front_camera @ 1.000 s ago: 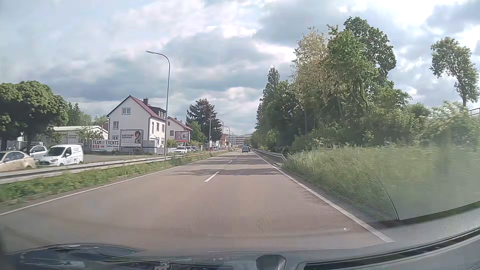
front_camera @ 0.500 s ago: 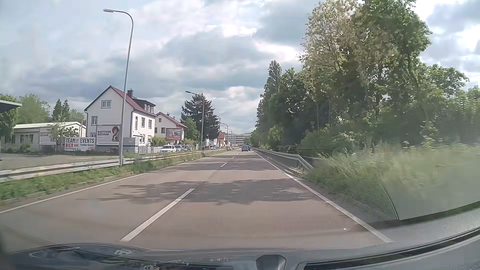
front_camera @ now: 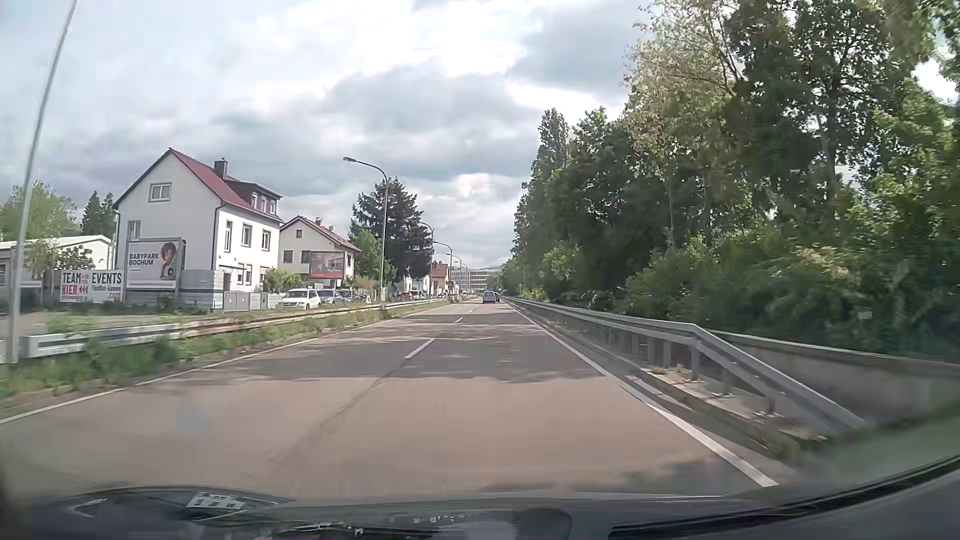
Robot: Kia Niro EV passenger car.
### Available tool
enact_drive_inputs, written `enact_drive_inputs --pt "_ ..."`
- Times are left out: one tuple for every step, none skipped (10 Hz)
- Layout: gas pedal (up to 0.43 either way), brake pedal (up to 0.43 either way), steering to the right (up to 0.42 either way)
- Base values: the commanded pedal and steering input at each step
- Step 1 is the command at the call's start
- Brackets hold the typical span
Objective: Follow the waypoints while adhering to traffic rules and regulations
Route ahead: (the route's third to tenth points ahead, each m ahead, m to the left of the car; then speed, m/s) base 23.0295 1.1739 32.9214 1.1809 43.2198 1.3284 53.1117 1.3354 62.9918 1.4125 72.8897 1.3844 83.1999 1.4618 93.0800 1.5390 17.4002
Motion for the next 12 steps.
enact_drive_inputs --pt "0.0 0.0 0.003" --pt "0.0 0.0 0.003" --pt "0.0 0.0 0.003" --pt "0.0 0.0 0.003" --pt "0.0 0.0 0.003" --pt "0.0 0.0 0.003" --pt "0.0 0.0 0.003" --pt "0.0 0.0 0.003" --pt "0.0 0.0 0.003" --pt "0.0 0.0 0.003" --pt "0.0 0.0 0.003" --pt "0.0 0.0 0.003"
